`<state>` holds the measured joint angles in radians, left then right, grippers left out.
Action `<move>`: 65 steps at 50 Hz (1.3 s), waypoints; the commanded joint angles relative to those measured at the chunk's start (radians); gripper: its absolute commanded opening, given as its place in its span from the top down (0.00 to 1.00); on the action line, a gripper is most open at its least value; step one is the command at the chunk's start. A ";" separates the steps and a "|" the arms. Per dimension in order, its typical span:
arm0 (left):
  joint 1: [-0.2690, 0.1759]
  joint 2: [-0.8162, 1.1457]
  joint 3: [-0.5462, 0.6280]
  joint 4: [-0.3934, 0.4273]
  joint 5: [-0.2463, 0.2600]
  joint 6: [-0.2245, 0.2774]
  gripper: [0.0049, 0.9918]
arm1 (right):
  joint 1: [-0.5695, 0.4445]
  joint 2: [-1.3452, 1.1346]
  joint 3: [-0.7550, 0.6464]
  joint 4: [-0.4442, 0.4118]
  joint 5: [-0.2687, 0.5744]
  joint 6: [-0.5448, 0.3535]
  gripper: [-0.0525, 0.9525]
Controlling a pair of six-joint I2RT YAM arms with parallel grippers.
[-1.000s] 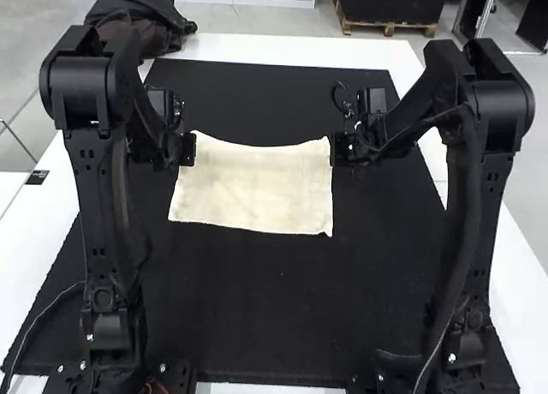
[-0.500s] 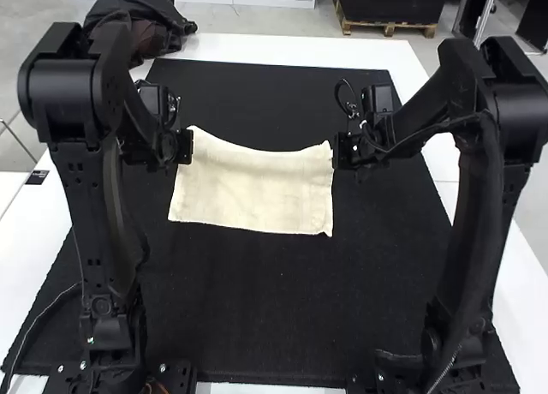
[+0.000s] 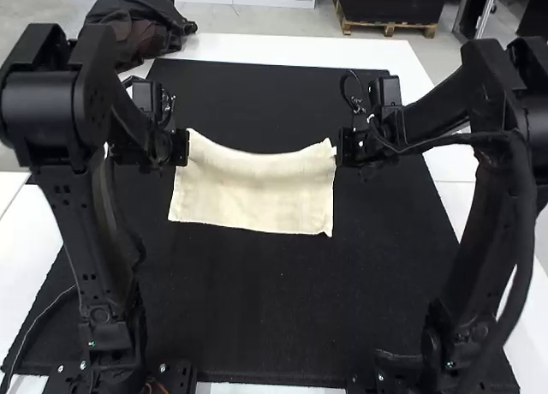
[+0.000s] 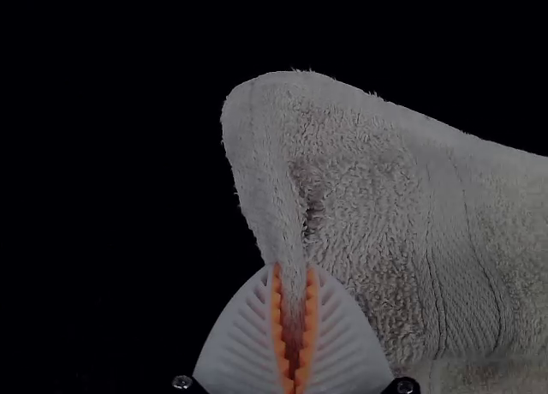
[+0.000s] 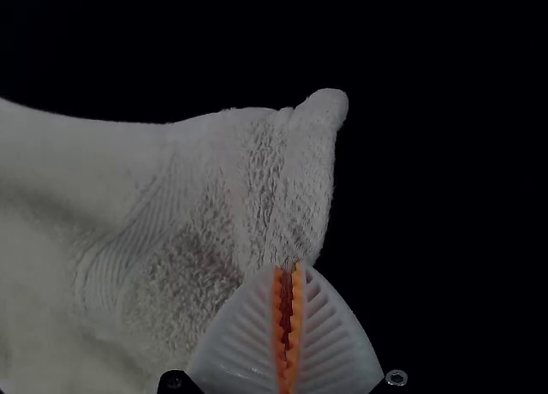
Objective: Fold the towel.
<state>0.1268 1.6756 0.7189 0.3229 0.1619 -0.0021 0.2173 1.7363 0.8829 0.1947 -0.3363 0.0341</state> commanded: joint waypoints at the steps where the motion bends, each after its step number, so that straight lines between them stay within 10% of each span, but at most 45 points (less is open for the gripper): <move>1: -0.004 -0.079 -0.032 0.008 0.021 -0.012 0.98 | -0.012 -0.055 -0.036 -0.008 -0.033 0.013 0.97; 65: 0.080 -0.300 -0.342 0.082 0.014 0.088 0.98 | -0.013 -0.199 -0.268 0.003 -0.035 0.047 0.97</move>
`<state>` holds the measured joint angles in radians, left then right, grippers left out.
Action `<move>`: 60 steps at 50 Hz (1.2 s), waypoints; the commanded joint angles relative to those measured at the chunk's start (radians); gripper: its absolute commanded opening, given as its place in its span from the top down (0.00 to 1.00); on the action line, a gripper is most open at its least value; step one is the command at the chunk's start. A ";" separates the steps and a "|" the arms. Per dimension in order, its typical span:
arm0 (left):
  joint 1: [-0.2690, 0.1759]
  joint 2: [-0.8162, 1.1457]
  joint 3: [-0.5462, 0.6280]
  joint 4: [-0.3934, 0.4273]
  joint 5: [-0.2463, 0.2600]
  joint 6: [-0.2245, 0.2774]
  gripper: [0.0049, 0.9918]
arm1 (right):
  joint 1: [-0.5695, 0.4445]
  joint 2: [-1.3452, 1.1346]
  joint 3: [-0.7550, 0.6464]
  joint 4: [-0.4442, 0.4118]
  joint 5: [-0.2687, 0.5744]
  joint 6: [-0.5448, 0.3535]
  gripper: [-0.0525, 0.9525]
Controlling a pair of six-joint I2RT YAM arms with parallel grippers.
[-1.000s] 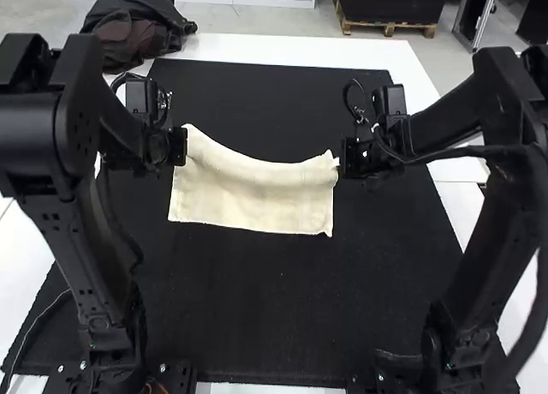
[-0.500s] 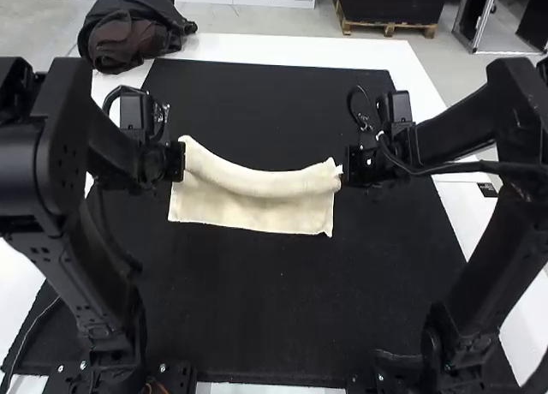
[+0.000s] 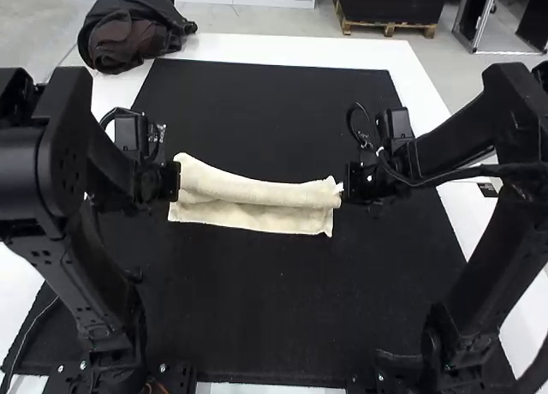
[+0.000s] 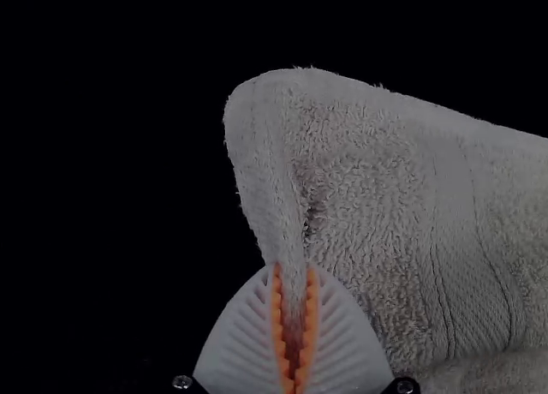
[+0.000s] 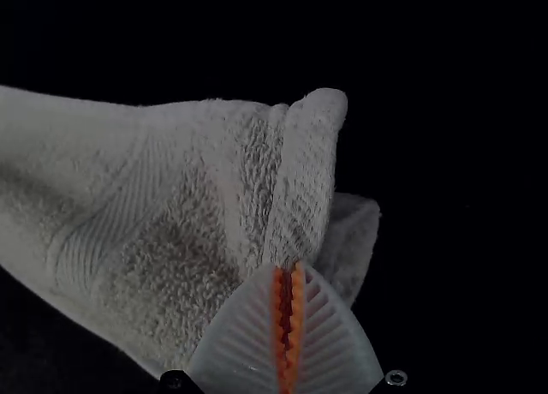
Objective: Fold the towel.
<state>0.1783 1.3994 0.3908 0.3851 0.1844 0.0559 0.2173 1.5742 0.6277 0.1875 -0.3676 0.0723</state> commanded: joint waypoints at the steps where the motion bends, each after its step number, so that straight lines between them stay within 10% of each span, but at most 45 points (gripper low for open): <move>1: 0.033 -0.023 -0.017 0.026 -0.008 0.032 0.98 | -0.015 -0.037 -0.016 0.015 -0.002 0.009 0.97; 15: 0.038 -0.023 -0.089 0.100 -0.014 0.053 0.94 | -0.012 -0.020 -0.075 0.101 0.015 0.021 0.97; 23: 0.038 -0.023 -0.141 0.158 -0.020 0.076 0.52 | -0.012 0.017 -0.088 0.130 0.033 0.023 0.71; 29: 0.039 -0.023 -0.161 0.186 -0.060 0.078 0.02 | -0.015 0.049 -0.075 0.135 0.039 0.041 0.36; 36: 0.047 -0.023 -0.165 0.230 -0.122 0.078 0.02 | -0.019 0.056 -0.065 0.133 0.027 0.057 0.04; 60: 0.208 -0.097 -0.159 0.273 -0.066 -0.002 0.02 | -0.012 0.058 -0.039 0.109 -0.056 0.106 0.04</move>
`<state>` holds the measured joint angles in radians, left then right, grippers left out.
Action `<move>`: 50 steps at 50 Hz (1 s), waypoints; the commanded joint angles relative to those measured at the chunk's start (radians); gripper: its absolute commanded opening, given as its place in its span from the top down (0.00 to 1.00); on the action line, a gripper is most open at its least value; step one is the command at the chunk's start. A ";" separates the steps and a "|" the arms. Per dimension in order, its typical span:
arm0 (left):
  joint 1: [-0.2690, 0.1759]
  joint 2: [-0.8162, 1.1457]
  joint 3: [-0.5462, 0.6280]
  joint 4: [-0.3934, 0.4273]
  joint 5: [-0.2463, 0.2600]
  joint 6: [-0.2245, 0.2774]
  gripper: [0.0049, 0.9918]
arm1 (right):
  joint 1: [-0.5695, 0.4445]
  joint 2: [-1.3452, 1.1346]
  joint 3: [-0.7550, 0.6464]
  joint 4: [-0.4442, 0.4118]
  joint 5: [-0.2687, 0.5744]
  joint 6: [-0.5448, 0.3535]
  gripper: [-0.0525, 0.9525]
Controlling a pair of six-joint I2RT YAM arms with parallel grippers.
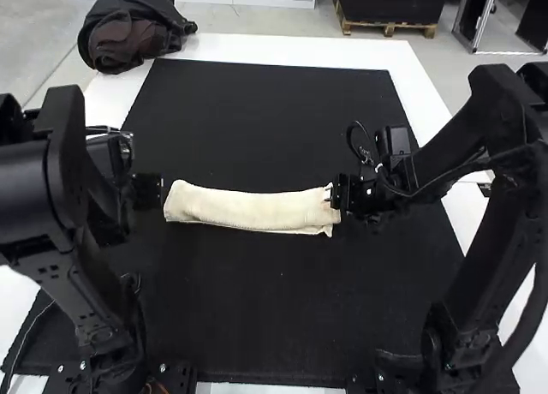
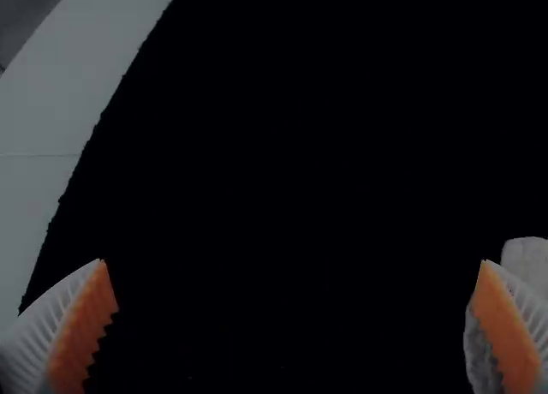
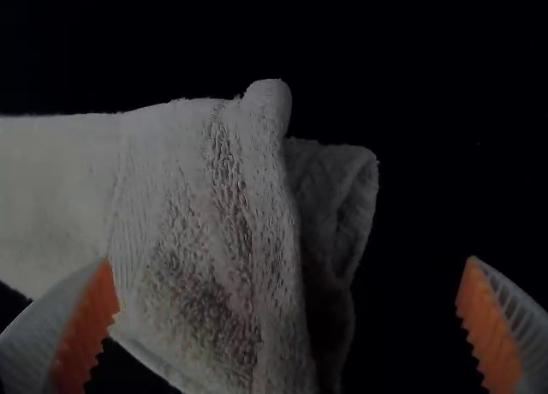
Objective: Fold the towel.
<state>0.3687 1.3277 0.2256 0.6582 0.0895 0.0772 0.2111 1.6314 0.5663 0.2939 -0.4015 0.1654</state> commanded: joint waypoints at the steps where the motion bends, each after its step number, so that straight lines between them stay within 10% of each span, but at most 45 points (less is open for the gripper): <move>1: 0.019 -0.028 0.006 -0.002 0.029 -0.024 0.02 | -0.006 0.002 0.023 0.002 -0.022 0.013 0.04; 41: 0.024 -0.191 0.003 -0.138 0.046 -0.068 0.02 | 0.082 0.100 0.033 0.045 -0.007 0.010 0.05; 46: 0.024 -0.211 0.001 -0.157 0.047 -0.067 0.02 | 0.093 0.128 0.040 0.048 -0.014 0.002 0.27; 50: 0.024 -0.226 0.001 -0.166 0.047 -0.068 0.02 | 0.105 0.151 0.038 0.050 -0.048 -0.015 0.70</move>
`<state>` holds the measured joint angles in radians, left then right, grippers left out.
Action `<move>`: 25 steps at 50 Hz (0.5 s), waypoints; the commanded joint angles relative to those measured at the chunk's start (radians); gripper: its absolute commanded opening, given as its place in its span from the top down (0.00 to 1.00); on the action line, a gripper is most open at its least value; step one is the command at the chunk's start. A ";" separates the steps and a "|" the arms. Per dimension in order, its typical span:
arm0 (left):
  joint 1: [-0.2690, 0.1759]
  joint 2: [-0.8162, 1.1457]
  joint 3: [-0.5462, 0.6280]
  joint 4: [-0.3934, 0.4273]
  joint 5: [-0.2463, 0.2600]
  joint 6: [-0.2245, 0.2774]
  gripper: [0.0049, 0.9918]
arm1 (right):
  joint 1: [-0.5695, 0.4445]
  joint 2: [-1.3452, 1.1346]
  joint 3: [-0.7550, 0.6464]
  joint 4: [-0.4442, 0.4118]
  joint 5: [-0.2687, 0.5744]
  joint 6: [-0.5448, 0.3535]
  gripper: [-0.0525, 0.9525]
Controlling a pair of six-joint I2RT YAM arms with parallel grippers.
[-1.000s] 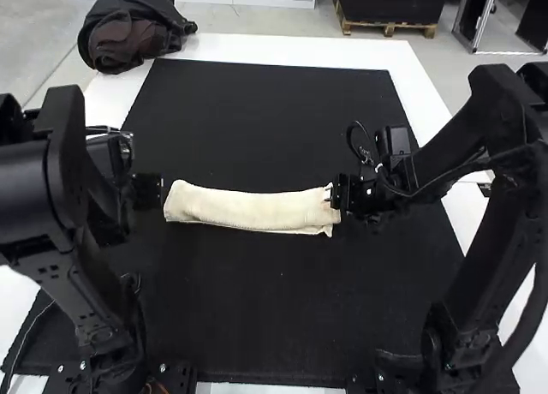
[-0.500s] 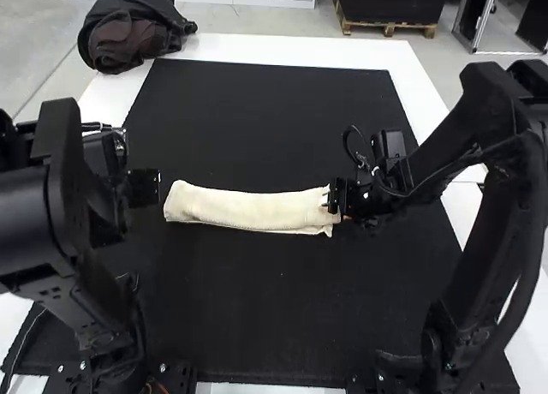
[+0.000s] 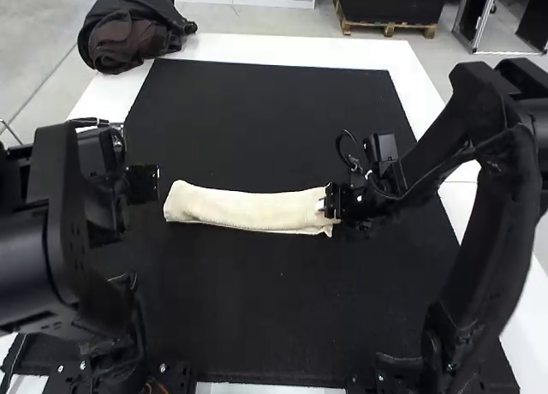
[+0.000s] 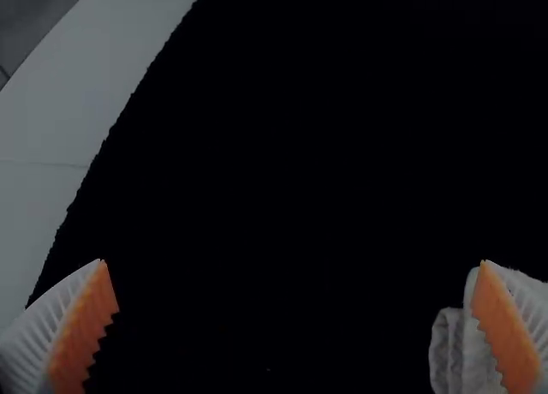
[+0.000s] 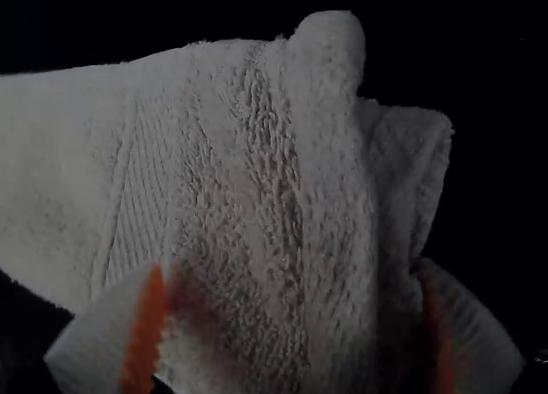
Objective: Fold the towel.
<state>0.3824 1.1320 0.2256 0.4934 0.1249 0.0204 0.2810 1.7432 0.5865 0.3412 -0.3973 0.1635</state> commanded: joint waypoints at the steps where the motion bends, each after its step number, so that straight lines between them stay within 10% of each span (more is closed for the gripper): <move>1: 0.012 -0.037 0.001 -0.004 0.012 -0.010 0.02 | 0.041 0.047 0.019 0.009 -0.061 -0.028 0.90; 25: 0.012 -0.080 -0.006 -0.035 0.004 -0.017 0.02 | -0.077 -0.091 0.026 -0.120 -0.074 -0.056 0.97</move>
<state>0.3862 1.0721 0.2245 0.4534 0.1276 0.0128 0.2466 1.7382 0.6144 0.2375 -0.4534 0.1200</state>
